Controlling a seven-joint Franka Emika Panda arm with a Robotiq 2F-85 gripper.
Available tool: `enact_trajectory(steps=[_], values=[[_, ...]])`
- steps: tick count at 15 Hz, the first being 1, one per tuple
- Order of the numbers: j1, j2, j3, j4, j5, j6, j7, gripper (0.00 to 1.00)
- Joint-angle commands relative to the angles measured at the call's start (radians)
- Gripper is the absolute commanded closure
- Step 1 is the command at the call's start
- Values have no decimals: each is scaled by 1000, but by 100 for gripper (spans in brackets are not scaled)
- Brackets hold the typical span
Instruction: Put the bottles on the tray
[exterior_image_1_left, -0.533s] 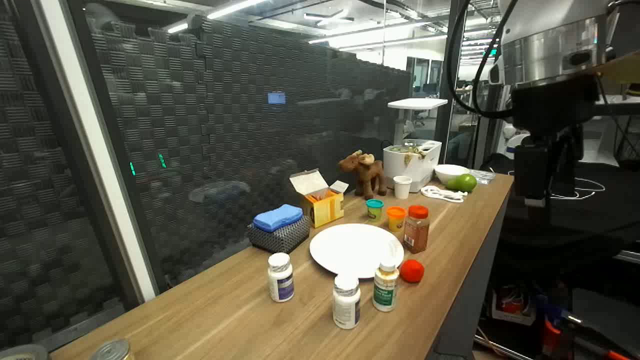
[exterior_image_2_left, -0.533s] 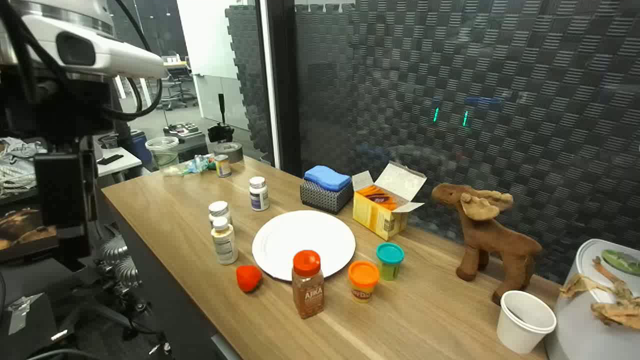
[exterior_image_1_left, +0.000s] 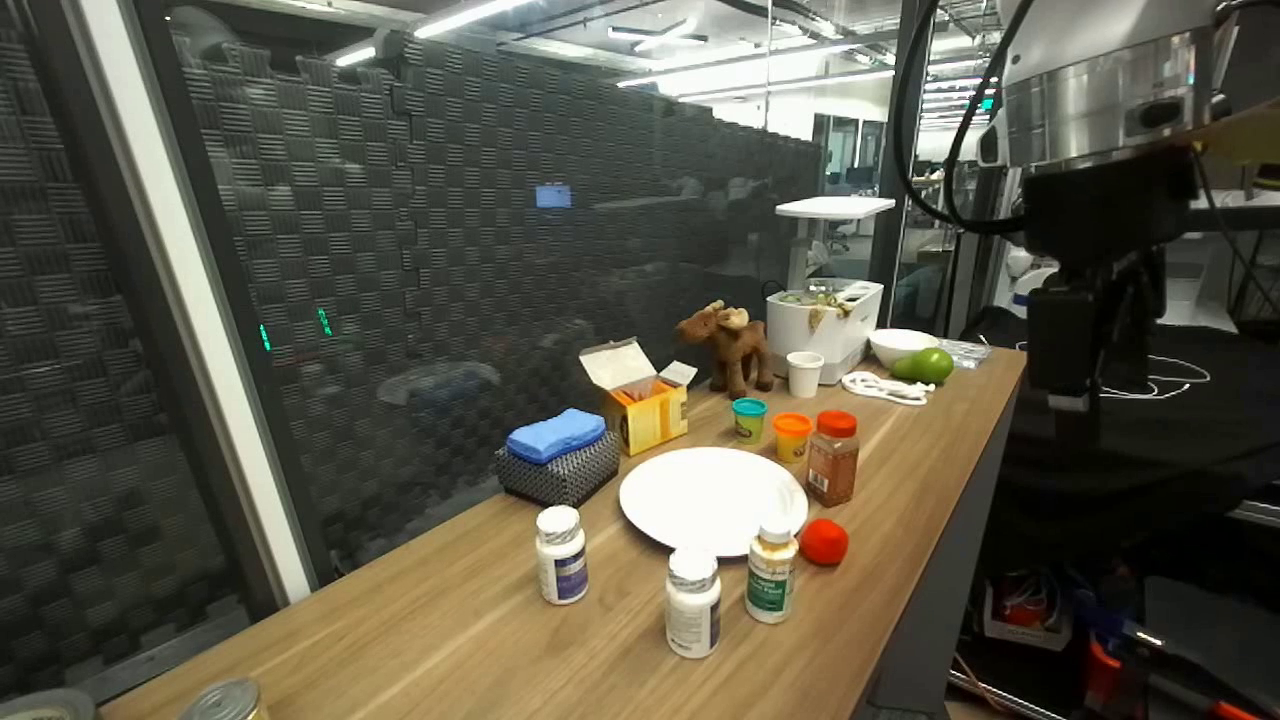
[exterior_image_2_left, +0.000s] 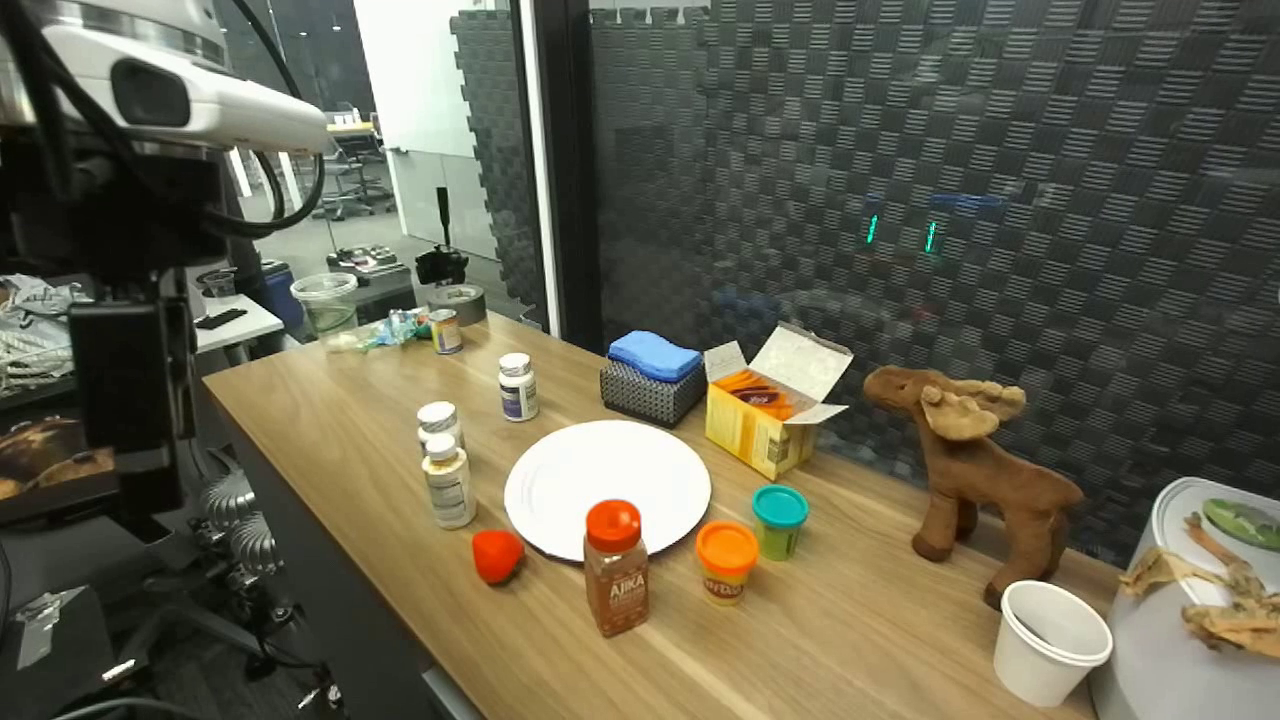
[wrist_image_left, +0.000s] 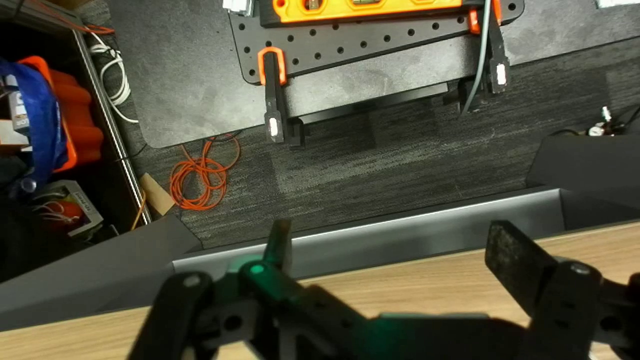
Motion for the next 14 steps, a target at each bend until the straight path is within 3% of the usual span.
enact_trajectory(steps=[1, 3, 7, 10, 14], values=[[7, 0, -7, 2, -4, -3, 3, 0], [7, 0, -7, 2, -4, -3, 3, 0], [-15, 72, -19, 29, -32, 127, 0, 0], [-33, 203, -38, 133, -88, 193, -35, 0], [-46, 424, -95, 347, -120, 198, -120, 0]])
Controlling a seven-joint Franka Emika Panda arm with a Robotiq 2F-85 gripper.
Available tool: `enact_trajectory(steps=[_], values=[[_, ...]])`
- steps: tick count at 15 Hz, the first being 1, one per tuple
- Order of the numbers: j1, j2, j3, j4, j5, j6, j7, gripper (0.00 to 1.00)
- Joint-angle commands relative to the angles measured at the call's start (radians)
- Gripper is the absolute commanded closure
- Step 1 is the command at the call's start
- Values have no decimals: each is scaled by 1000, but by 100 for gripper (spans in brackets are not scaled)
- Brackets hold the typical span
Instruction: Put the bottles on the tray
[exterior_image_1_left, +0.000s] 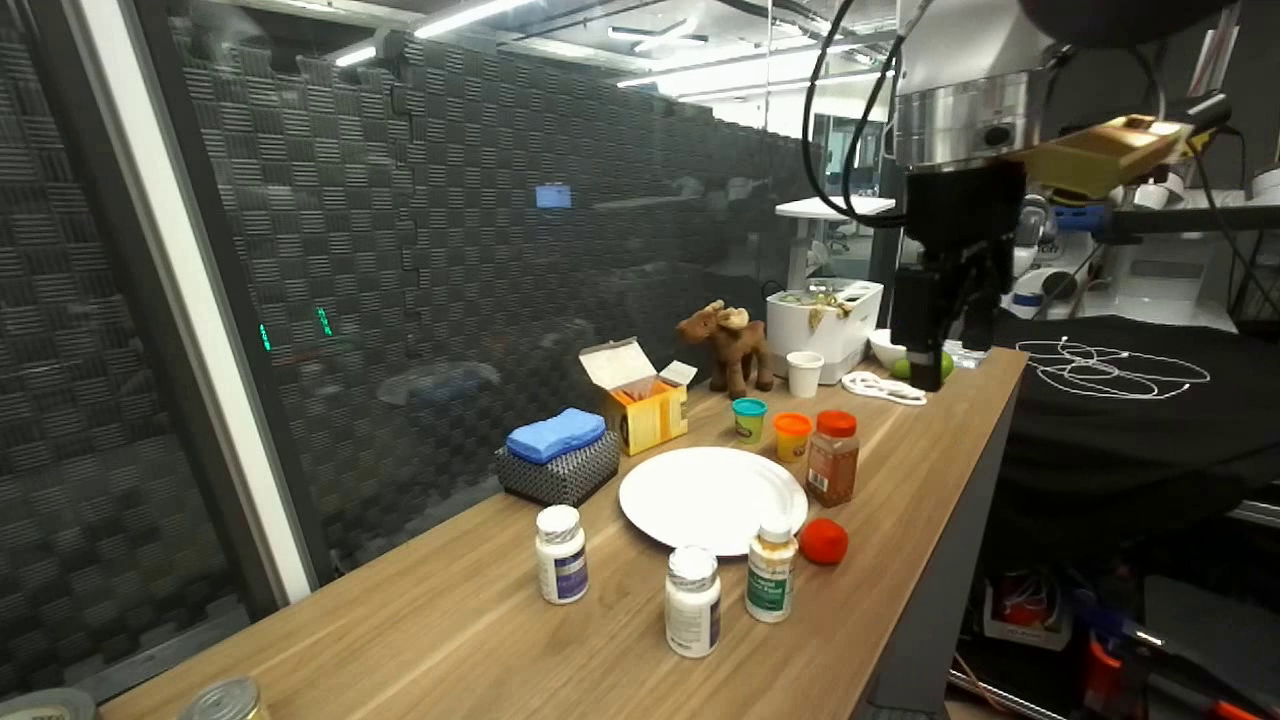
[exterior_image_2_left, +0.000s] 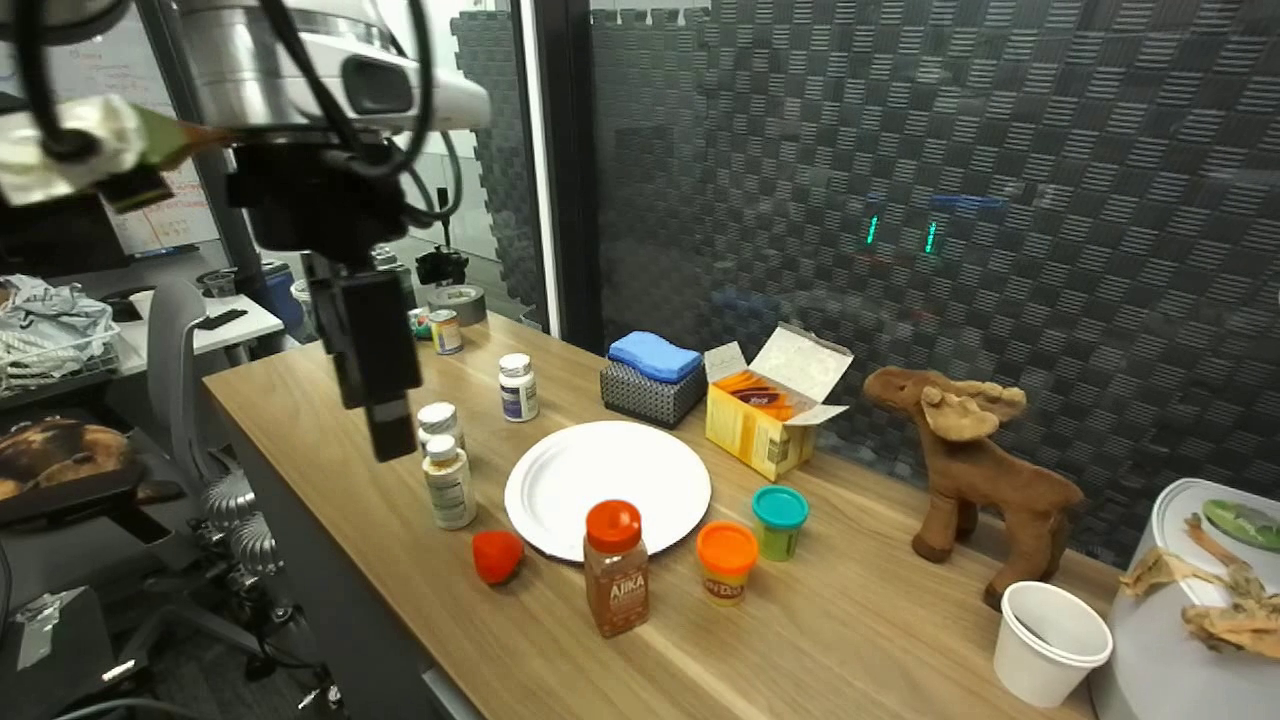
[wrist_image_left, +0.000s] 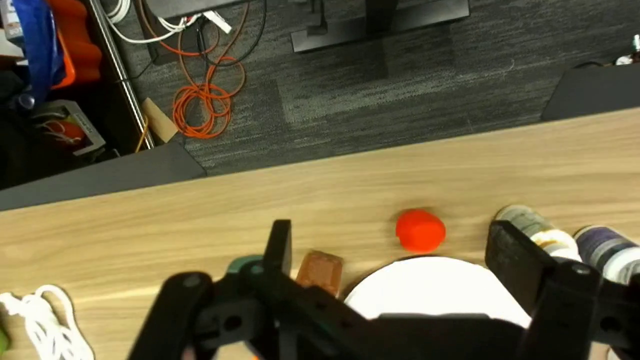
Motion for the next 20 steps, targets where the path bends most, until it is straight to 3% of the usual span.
enact_trajectory(steps=[1, 6, 11, 20], values=[[-13, 241, -54, 242, -10, -10, -93, 0], [-24, 507, -123, 515, 85, 47, -195, 0], [-63, 769, -143, 770, 149, 131, -219, 0], [-98, 1048, -132, 1013, 147, 128, -219, 0]])
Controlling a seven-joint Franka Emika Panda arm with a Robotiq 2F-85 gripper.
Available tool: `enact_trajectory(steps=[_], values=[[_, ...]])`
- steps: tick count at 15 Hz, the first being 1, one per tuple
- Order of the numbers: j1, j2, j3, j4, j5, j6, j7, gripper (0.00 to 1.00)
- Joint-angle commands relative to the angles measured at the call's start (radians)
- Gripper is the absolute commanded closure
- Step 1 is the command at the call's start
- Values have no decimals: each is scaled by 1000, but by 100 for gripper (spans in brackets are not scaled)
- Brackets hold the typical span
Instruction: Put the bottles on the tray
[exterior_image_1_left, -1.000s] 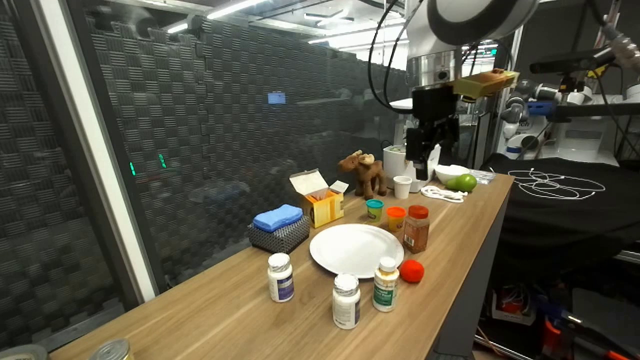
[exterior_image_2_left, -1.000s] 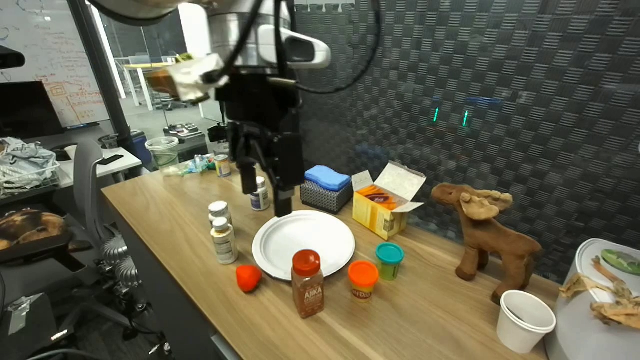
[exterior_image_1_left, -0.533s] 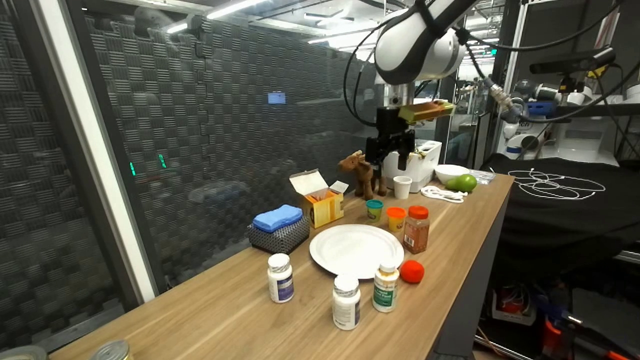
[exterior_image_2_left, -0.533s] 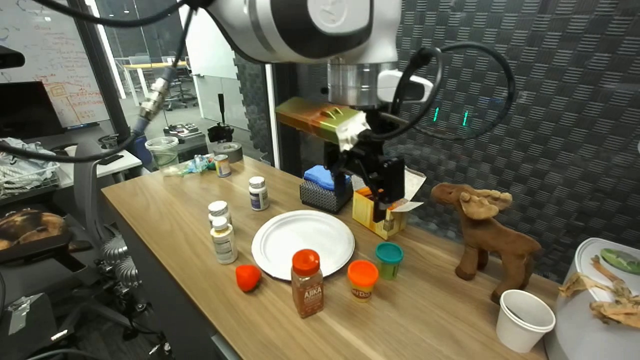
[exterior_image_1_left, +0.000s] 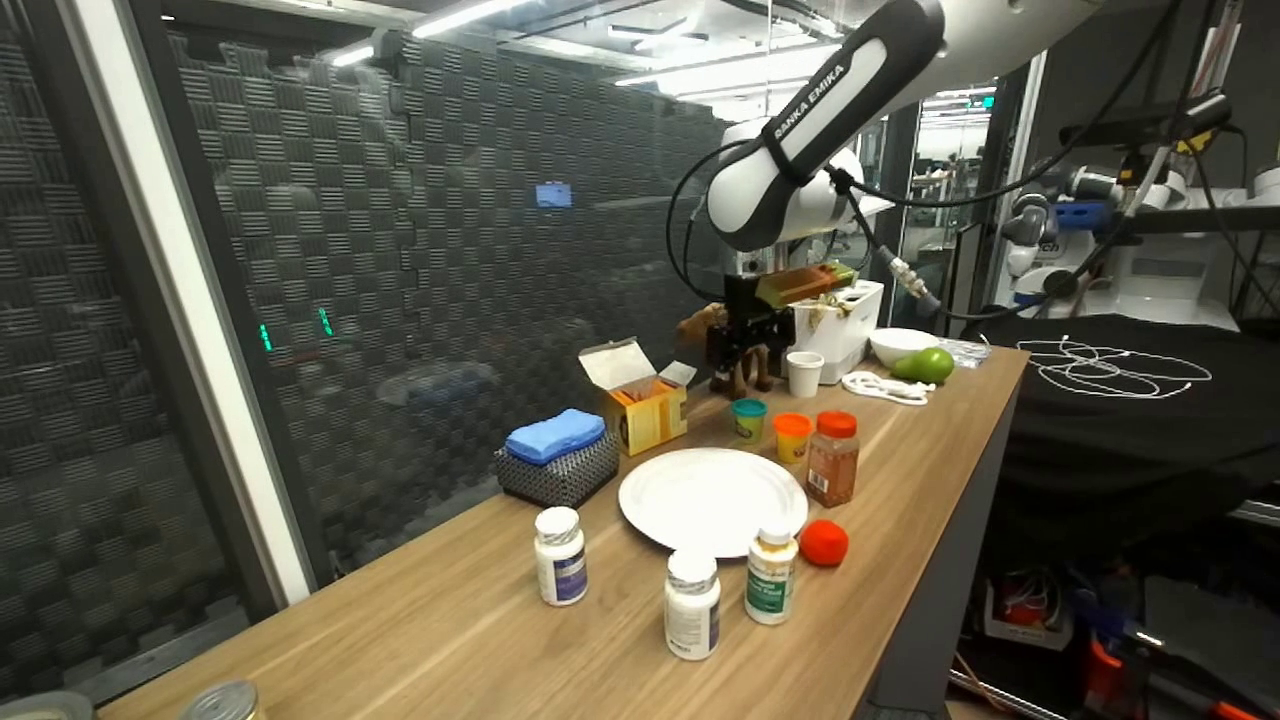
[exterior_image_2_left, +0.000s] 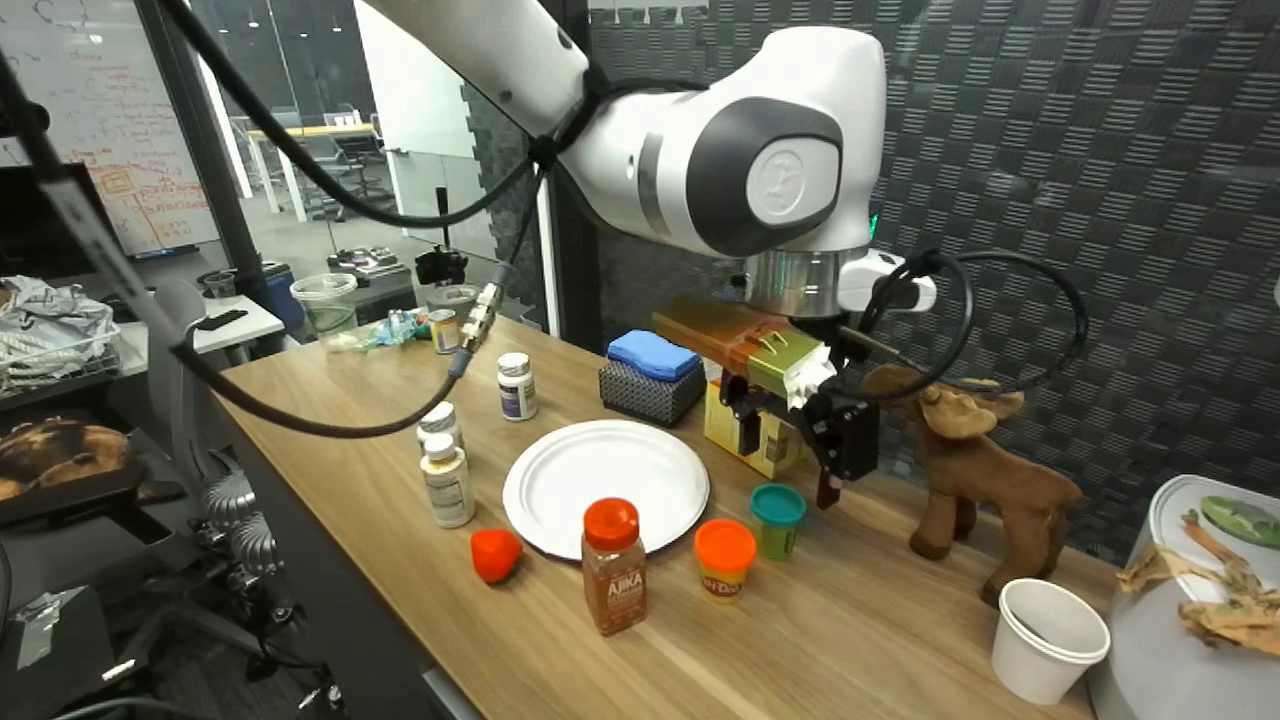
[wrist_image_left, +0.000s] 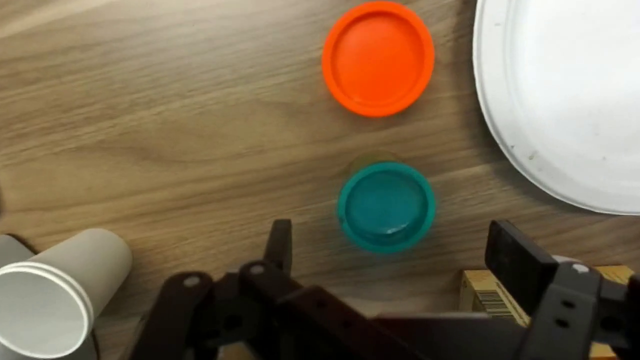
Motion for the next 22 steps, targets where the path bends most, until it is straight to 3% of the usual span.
enact_trajectory(steps=[1, 5, 6, 7, 12, 14, 22], values=[[-8, 91, 6, 115, 17, -27, -19, 0], [-7, 138, -2, 151, 7, -31, -12, 0], [-4, 146, -7, 154, 0, -24, -6, 16], [-2, 152, -11, 160, -4, -30, -2, 26], [7, 139, -23, 143, -17, -33, 4, 65], [18, 112, -28, 122, -26, -32, 15, 77], [142, -11, -35, 31, -134, -48, 101, 81]])
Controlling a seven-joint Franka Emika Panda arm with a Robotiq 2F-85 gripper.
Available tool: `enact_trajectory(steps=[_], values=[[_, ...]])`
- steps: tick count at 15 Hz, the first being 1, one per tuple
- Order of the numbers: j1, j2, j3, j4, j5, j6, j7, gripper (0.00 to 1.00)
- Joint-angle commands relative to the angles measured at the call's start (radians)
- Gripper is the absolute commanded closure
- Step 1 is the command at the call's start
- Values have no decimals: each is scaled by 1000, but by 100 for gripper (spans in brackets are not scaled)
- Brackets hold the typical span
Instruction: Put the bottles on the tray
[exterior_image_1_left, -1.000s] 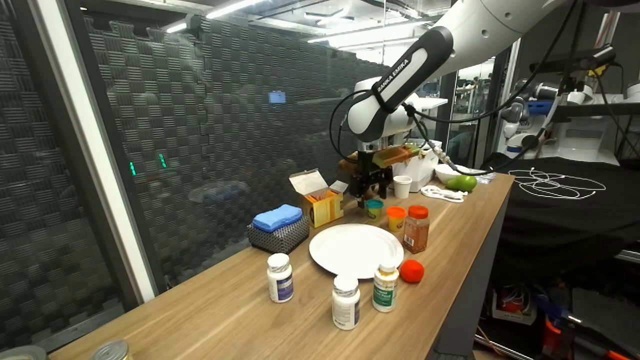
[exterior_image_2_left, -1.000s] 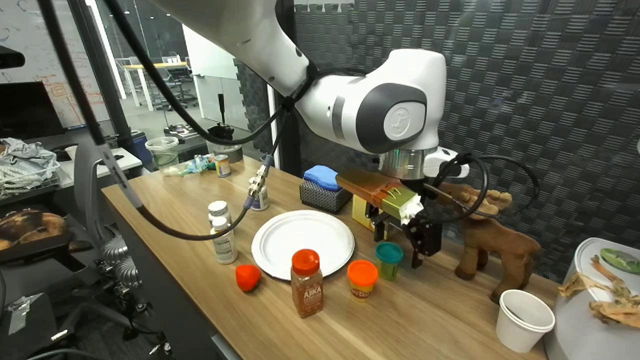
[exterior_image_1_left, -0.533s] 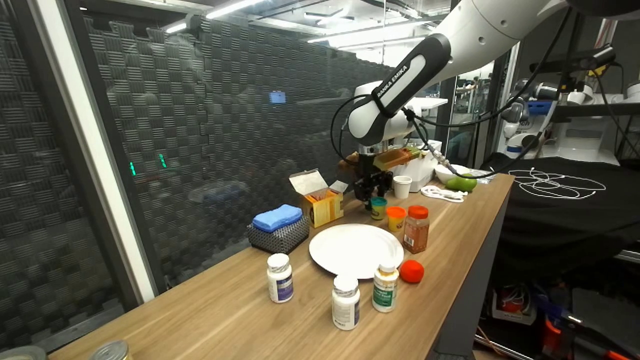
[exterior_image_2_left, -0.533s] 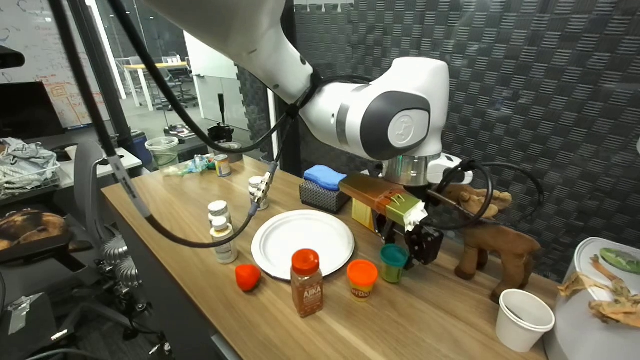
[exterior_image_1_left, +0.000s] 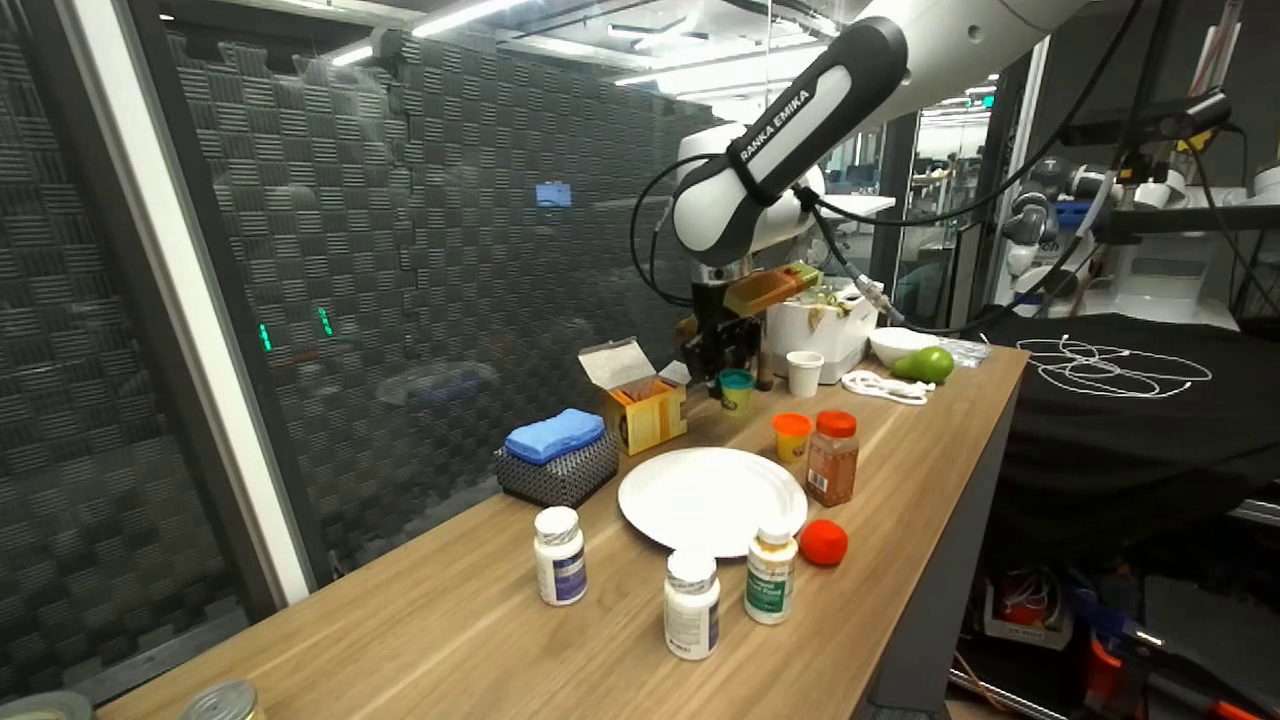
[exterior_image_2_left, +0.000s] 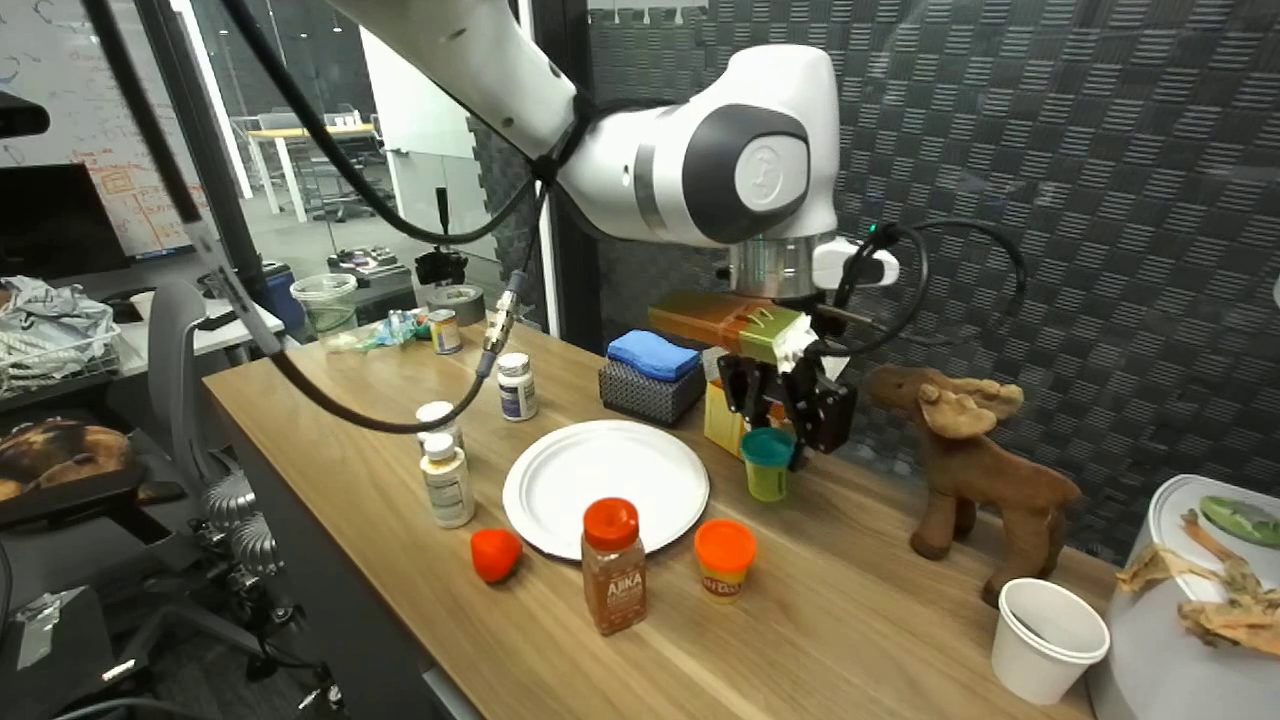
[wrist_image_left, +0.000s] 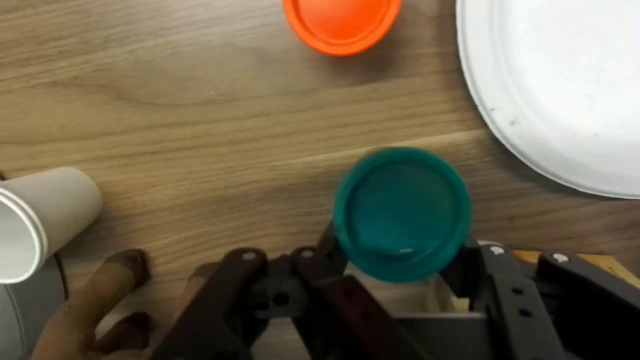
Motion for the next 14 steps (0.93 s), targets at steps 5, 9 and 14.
enact_trajectory(steps=[5, 9, 14], values=[[121, -127, 35, -178, -41, -51, 57, 81], [137, -94, 63, -203, -12, -22, 81, 81], [136, -64, 58, -177, -11, 70, 105, 81]])
